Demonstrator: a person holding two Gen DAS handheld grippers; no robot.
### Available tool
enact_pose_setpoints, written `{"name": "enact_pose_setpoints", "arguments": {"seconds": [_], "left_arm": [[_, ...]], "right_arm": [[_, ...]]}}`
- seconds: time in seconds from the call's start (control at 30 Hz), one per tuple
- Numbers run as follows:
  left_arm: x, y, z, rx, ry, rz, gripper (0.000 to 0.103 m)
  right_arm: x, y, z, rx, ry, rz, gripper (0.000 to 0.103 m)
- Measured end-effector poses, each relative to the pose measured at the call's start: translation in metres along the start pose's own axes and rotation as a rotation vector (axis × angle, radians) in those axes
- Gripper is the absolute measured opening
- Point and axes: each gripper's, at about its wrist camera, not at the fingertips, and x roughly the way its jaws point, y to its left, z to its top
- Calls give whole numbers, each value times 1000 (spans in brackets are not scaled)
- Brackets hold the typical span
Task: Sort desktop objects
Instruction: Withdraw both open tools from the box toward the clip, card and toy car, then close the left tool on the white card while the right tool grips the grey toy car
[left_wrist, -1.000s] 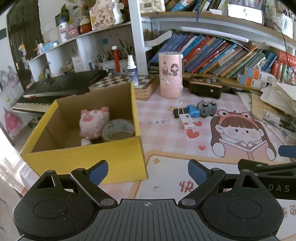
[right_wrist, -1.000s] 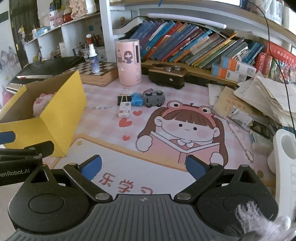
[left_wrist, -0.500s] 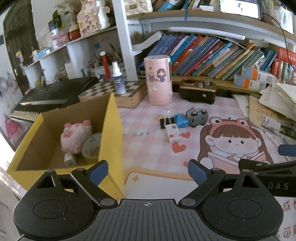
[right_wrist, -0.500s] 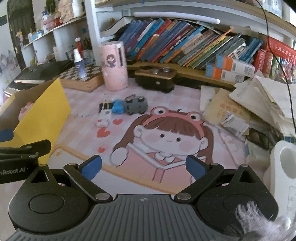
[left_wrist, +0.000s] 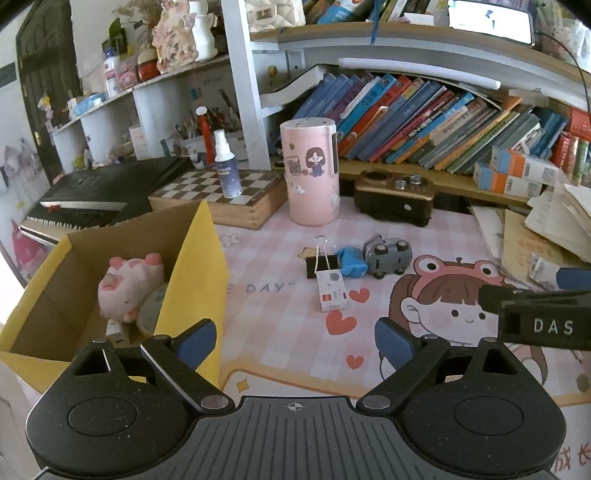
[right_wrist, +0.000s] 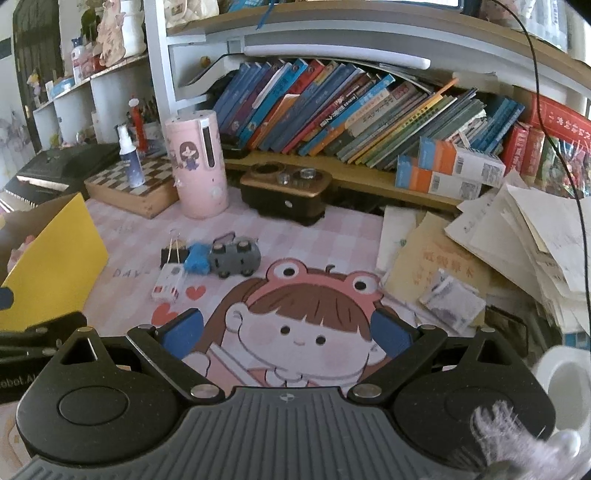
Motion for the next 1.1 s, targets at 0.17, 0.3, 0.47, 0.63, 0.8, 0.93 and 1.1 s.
{"name": "enact_pose_setpoints", "arguments": {"seconds": [0.17,0.3,0.47,0.63,0.8,0.93,1.1], "left_arm": [[13,-1,4,-34,13,-11,94],[27,-4,6,-51,32,-14,86],[49,-9,6,-73,78,-27,73],[75,-14,8,-96,117,-40,60],[99,-22,13,-91,126,-38,53],[117,-25,17,-96,139,-35,50],[137,-27,20,-111,163,-45,49]], "right_arm": [[15,-3,11,-16,-13,7,98],[29,-4,20,-38,-16,24,96],[47,1,27,-76,-10,67,93],[66,7,33,-106,2,98,92],[85,10,38,-125,19,107,92],[99,11,42,-139,30,123,91],[119,14,46,-150,50,141,87]]}}
